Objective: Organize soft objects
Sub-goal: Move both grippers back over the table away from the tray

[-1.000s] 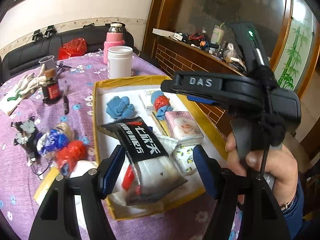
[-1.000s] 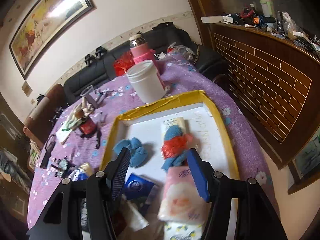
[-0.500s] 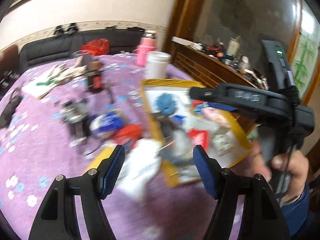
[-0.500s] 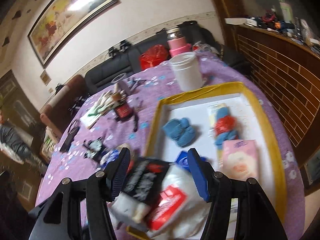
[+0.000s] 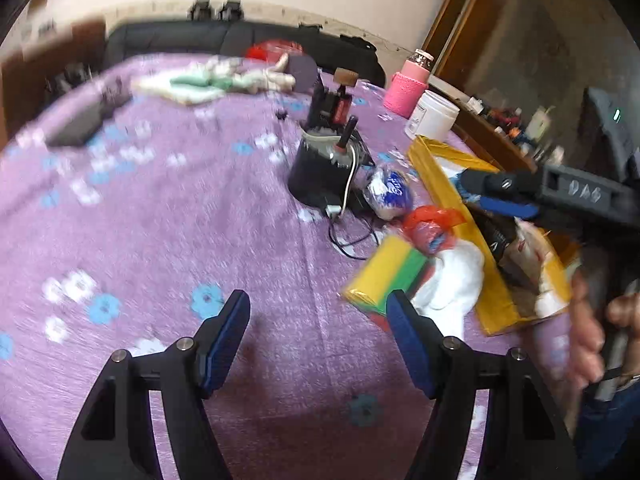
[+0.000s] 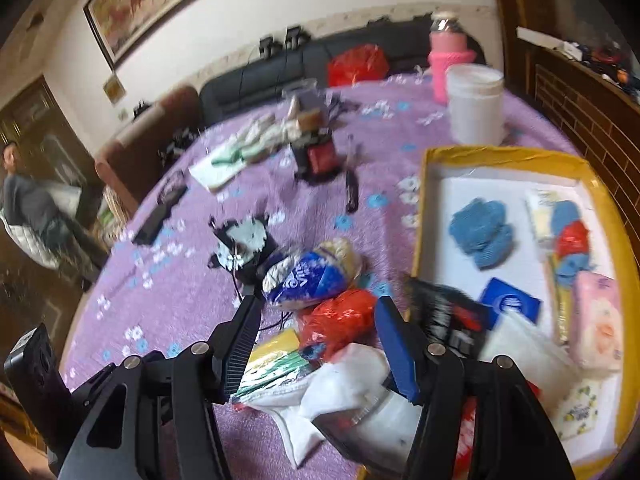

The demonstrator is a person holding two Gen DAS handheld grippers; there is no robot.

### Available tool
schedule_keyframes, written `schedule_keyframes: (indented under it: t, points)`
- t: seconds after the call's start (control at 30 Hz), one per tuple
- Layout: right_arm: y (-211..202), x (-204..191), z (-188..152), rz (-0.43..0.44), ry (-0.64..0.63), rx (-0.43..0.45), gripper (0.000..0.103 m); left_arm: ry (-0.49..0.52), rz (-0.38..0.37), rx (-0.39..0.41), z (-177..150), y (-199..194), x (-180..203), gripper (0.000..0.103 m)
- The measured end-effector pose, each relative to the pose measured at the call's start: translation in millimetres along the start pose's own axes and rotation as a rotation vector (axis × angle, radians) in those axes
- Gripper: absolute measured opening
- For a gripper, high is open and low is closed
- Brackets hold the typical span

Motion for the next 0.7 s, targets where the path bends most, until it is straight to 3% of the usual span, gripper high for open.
schedule_keyframes:
  t: [0.13, 0.23, 0.27, 0.37, 0.47, 0.7]
  points:
    - [-3, 10, -5, -0.06, 0.004, -0.019, 0.063, -0.005, -0.033, 0.019, 3, -4, -2, 0.07]
    - [-21, 40, -3, -0.251, 0.018, 0.011, 0.063, -0.001, -0.055, 0.017, 2, -3, 1, 0.07]
    - [-26, 45, -2, -0.274, 0.033, 0.027, 0.063, -0.001, -0.057, 0.013, 2, -2, 2, 0.07]
    - [-26, 29, 4, -0.158, 0.036, 0.033, 0.063, -0.007, -0.062, 0.016, 2, -2, 2, 0.07]
    - [-3, 5, 2, -0.094, 0.005, -0.022, 0.063, -0.019, -0.058, 0.029, 4, -4, -1, 0.07]
    - [61, -4, -5, -0.217, -0.086, -0.158, 0.063, -0.042, -0.049, 0.05, 6, -8, -7, 0.07]
Point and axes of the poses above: each gripper's, at about its wrist camera, not at the fingertips, and y roughly the way its jaws point, x to its right, z to its top, the point moved 10 cm from there along y, roughly the way its jaws point, and after that the axes turned 2 degrees about -x, right-handed, at the moved point
